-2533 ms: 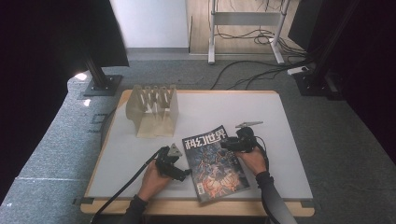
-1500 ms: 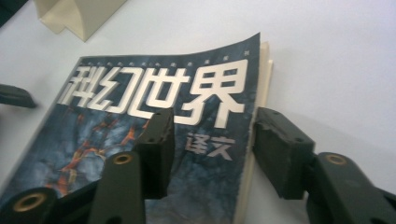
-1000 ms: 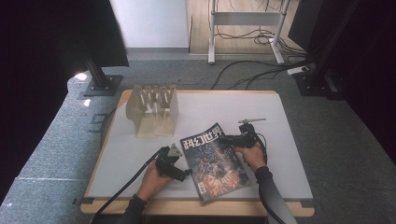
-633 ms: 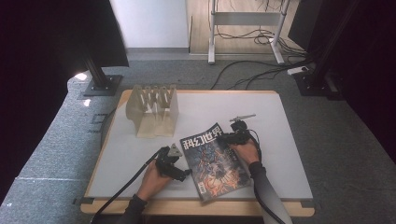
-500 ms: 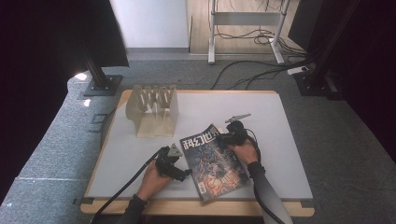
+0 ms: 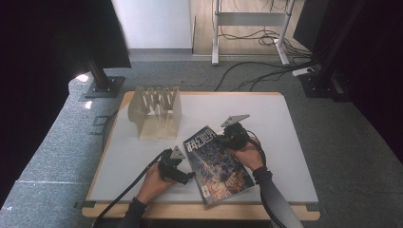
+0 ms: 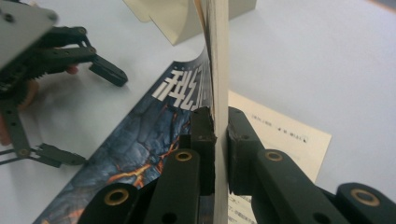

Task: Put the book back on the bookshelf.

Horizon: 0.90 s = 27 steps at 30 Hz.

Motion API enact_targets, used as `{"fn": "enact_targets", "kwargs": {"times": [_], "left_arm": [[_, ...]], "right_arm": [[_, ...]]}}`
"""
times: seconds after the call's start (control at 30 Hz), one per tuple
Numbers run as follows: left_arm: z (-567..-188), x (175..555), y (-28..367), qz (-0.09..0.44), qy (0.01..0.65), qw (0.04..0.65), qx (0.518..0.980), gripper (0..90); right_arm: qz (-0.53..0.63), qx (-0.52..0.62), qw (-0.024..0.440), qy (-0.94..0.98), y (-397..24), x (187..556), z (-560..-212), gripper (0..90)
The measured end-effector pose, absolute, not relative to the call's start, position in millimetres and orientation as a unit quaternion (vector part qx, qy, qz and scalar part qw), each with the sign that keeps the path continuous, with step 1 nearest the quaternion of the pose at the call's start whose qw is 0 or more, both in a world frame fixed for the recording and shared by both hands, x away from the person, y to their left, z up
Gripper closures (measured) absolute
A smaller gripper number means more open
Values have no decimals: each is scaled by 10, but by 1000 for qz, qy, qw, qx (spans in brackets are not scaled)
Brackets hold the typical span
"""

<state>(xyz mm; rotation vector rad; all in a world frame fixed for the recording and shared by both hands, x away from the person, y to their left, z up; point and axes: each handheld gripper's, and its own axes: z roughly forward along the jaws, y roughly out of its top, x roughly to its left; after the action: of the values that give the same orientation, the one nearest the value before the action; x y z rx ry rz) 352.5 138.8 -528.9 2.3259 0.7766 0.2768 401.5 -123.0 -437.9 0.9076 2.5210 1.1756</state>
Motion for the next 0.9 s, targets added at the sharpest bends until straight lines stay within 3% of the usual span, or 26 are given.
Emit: {"fn": "enact_targets", "kwargs": {"times": [0.73, 0.9], "left_arm": [[-5063, 3814, 1407, 20, 285, 383, 878, 0], [-4969, 3858, 1370, 32, 281, 392, 876, 13]], "right_arm": [[442, 279, 124, 844, -1208, 3841, -3944, 823], [450, 273, 121, 842, -1218, 3825, -3899, 823]]}}
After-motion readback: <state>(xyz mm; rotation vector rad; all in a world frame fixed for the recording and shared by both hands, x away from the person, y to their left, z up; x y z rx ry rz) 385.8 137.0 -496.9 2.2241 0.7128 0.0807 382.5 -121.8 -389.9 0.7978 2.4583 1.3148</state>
